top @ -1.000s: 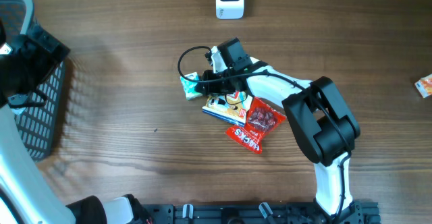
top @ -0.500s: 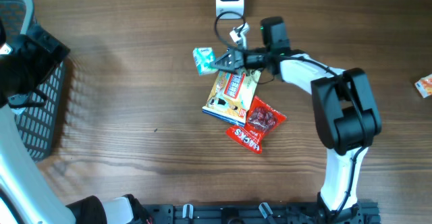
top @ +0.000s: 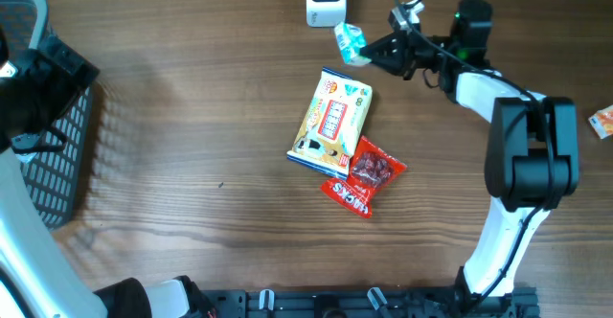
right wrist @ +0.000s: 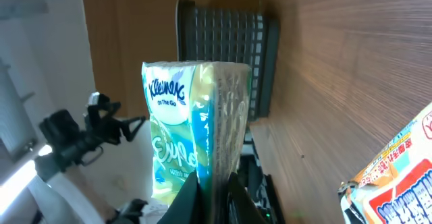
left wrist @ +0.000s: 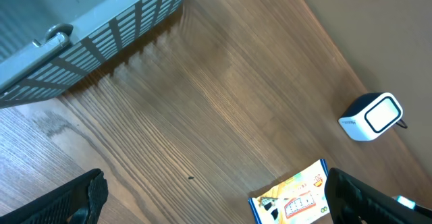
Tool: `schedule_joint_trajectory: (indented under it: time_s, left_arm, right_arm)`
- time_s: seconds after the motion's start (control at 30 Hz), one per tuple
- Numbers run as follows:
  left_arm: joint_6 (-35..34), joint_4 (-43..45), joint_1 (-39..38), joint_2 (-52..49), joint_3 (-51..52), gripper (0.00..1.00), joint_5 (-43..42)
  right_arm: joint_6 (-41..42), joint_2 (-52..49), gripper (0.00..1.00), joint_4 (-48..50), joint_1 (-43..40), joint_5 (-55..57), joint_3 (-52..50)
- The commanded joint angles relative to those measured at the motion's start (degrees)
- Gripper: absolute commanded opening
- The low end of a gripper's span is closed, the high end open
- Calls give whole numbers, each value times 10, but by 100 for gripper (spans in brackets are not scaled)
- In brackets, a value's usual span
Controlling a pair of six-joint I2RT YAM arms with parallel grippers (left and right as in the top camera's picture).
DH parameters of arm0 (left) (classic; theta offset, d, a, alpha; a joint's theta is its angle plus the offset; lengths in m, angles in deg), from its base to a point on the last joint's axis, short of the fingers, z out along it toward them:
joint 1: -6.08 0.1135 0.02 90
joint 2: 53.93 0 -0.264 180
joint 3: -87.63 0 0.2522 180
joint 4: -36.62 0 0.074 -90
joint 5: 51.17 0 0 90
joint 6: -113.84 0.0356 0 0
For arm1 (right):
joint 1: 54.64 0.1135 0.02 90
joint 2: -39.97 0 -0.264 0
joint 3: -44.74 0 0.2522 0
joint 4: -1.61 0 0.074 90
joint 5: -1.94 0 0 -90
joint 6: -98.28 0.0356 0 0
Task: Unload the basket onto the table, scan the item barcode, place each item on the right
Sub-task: 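Lift the teal pack and carry it to the white scanner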
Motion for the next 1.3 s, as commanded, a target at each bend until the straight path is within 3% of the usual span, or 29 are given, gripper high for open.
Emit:
schedule_joint_trajectory:
  time_s: [0.0, 1.13, 1.27]
  left_arm:
    - [9, 0, 3, 0, -6, 100, 6]
    - [9, 0, 3, 0, -6, 100, 6]
    - [9, 0, 3, 0, -6, 100, 6]
  right_arm:
    - [41, 0, 4, 21, 3, -35, 2]
    - [28, 0, 4, 52, -10, -2, 2]
    - [38, 0, 4, 53, -3, 58, 2]
